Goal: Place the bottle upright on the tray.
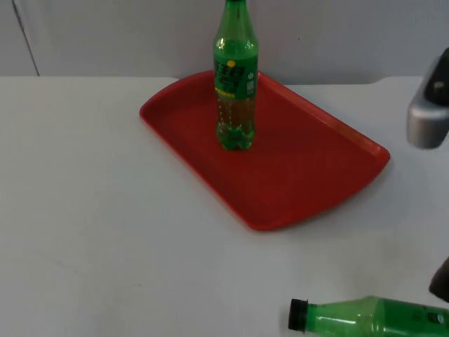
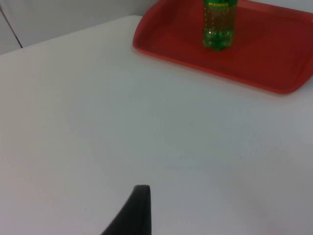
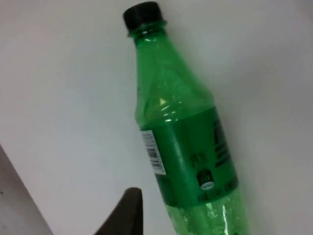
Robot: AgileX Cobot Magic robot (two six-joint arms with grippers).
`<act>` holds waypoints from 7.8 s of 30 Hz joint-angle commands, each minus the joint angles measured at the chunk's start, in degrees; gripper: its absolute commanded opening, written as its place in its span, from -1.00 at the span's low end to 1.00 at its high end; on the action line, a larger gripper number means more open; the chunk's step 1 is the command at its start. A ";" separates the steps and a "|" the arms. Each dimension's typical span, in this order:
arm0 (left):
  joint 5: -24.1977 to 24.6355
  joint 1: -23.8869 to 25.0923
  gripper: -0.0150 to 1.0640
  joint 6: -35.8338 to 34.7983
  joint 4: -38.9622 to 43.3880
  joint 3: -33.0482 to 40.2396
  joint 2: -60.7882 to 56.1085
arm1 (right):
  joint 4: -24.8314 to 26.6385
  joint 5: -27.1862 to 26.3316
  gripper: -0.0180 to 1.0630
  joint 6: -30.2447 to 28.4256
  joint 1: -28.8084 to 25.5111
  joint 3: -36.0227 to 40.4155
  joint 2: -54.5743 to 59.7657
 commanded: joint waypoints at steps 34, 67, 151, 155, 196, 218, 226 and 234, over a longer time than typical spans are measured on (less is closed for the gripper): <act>-0.57 -0.43 0.97 0.00 0.45 0.20 -0.19 | -8.44 -14.03 0.94 -1.91 9.29 -0.32 24.63; -0.57 -0.43 0.97 0.00 0.45 0.20 -0.19 | -8.17 -12.98 -0.97 -1.77 9.29 -0.34 26.98; -0.56 -0.43 0.97 0.00 0.86 0.20 -0.19 | 3.55 -117.55 -0.97 21.25 -4.68 5.53 26.30; -0.56 -0.43 0.97 0.00 0.86 0.20 -0.19 | 0.57 -117.55 -0.97 24.03 -5.70 2.89 30.93; -0.68 -0.43 0.97 0.00 0.84 0.20 -0.19 | 6.39 -117.55 -0.97 25.13 -7.65 -13.36 48.69; -0.68 -0.43 0.97 0.00 0.84 0.20 -0.19 | 6.53 -113.34 -0.20 21.29 -7.65 -13.36 48.90; -0.68 -0.43 0.97 0.00 0.84 0.20 -0.19 | 6.53 -113.23 -0.03 21.16 -7.65 -13.36 48.90; -0.68 -0.43 0.97 0.00 0.84 0.20 -0.19 | 6.53 -112.68 0.14 20.95 -7.65 -13.36 48.90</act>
